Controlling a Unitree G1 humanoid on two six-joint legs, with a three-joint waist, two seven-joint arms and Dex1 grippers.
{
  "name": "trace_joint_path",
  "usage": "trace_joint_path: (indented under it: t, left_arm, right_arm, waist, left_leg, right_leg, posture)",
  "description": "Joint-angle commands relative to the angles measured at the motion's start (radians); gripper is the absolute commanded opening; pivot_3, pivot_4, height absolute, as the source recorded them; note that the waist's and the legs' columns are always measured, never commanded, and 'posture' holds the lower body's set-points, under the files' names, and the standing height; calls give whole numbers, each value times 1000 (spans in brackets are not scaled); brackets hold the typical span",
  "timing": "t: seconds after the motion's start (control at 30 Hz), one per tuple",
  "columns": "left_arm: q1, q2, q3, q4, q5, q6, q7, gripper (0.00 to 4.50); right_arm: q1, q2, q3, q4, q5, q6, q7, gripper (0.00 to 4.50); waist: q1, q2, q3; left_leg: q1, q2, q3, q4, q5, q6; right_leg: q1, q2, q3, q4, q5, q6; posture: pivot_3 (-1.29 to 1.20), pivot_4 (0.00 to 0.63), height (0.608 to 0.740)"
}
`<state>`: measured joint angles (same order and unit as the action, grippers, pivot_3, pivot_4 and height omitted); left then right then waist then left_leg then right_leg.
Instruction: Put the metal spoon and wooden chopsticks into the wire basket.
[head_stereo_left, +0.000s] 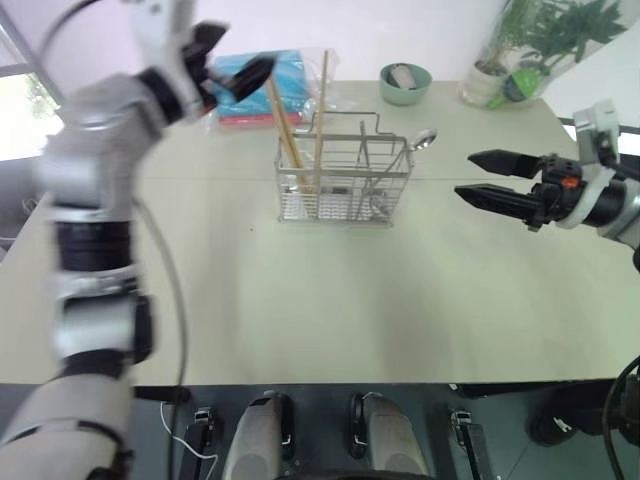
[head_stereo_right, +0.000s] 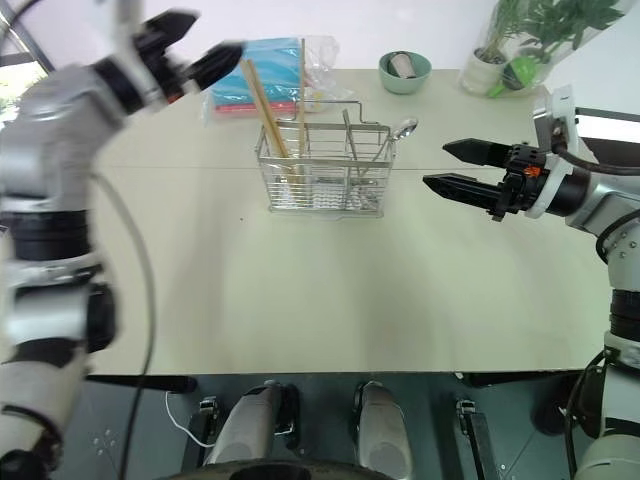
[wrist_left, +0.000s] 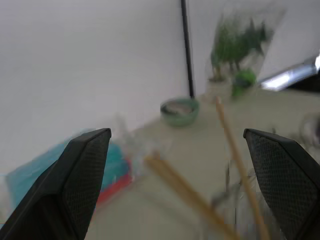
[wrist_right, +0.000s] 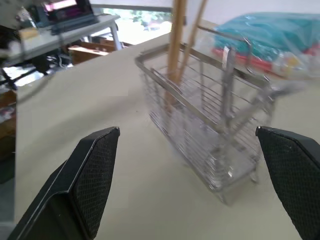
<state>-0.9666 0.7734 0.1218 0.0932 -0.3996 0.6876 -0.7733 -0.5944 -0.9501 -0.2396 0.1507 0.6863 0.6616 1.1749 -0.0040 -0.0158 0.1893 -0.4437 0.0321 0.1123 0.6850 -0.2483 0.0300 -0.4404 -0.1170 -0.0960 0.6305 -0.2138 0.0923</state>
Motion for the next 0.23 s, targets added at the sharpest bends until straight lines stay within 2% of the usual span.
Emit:
trace_joint_path:
  t: [0.03,0.1,0.23]
  left_arm:
    - [97,163,32,-75,-47,1,-217,4456]
    - [176,239,50,-89,-49,-13,-273,4456]
    - [237,272,69,-124,-60,-20,-292,4456]
  right_arm:
    - [-48,-24,5,85,-57,-81,52,4500]
    - [-76,-20,18,135,-81,-107,70,4500]
    - [-99,-4,29,156,-95,-124,93,4500]
  waist:
    - [-1,0,0]
    - [0,0,0]
    - [8,0,0]
  left_leg:
    - [0,0,0,0,0,0]
    - [0,0,0,0,0,0]
    - [0,0,-1,1,0,0]
  right_leg:
    - [0,0,0,0,0,0]
    - [1,-1,0,-1,0,0]
    - [1,-2,0,-1,0,0]
  posture:
    - [0,150,715]
    - [0,150,715]
    - [0,150,715]
